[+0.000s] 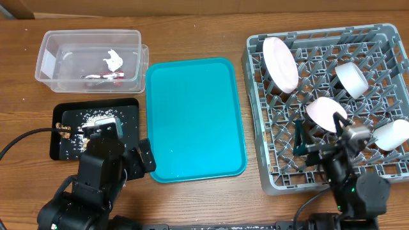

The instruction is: Sort waste into correct bins and load items into the dishwasher

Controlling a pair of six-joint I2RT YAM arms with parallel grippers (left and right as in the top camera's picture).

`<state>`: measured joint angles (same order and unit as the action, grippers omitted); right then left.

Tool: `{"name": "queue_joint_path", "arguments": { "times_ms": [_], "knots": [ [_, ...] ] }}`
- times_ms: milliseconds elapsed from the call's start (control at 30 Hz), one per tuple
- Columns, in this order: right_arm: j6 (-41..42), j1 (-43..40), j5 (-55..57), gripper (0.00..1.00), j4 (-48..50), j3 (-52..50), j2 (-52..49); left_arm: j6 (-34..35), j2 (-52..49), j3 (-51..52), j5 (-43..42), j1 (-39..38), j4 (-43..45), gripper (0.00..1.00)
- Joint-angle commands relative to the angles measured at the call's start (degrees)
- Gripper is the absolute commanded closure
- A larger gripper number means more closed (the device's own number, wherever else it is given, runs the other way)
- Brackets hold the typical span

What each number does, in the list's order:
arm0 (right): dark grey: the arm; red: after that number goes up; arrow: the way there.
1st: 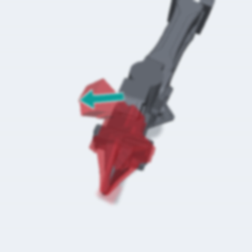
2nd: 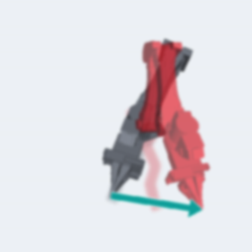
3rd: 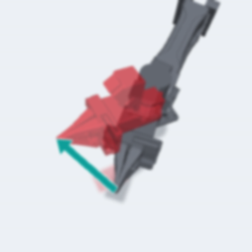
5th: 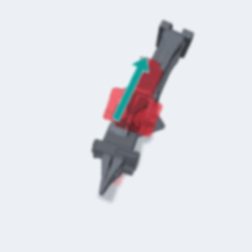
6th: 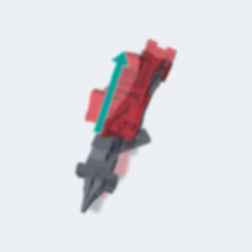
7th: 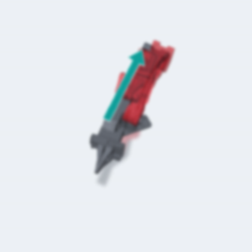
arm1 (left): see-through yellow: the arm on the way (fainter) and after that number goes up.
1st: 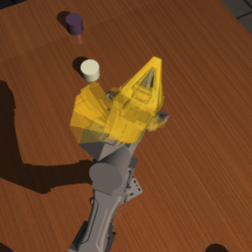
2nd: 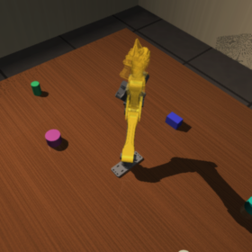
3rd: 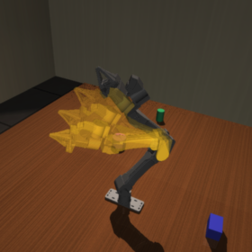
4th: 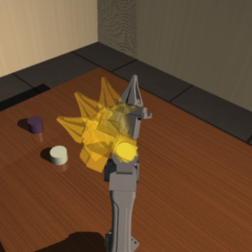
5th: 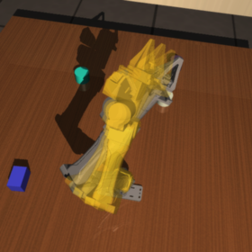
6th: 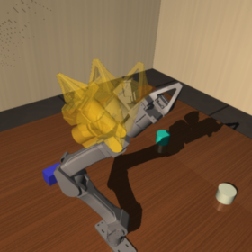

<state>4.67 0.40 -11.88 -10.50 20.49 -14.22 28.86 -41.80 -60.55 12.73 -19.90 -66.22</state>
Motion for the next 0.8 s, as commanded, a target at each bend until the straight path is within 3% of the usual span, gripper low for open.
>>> {"name": "queue_joint_path", "arguments": {
  "times_ms": [0, 500, 700, 767],
  "knots": [
    [0.24, -0.15, -2.36, 0.00, 4.96, -5.25, 4.20, 1.18, -0.09, 0.20, 1.20, -0.35, 0.00, 0.00],
    [0.20, -0.04, 3.45, 0.00, 11.23, -14.43, 13.27, 1.18, -0.09, 0.20, 1.20, -0.35, 0.00, 0.00],
    [-0.07, 0.09, 6.97, 0.00, 20.15, -20.09, 14.10, 1.18, -0.09, 0.20, 1.20, -0.37, 0.00, 0.00],
    [-0.48, 0.61, 8.94, 0.00, 18.01, -20.04, 14.10, 1.18, -0.09, 0.20, 1.20, -0.35, 0.00, 0.00]
  ]
}}
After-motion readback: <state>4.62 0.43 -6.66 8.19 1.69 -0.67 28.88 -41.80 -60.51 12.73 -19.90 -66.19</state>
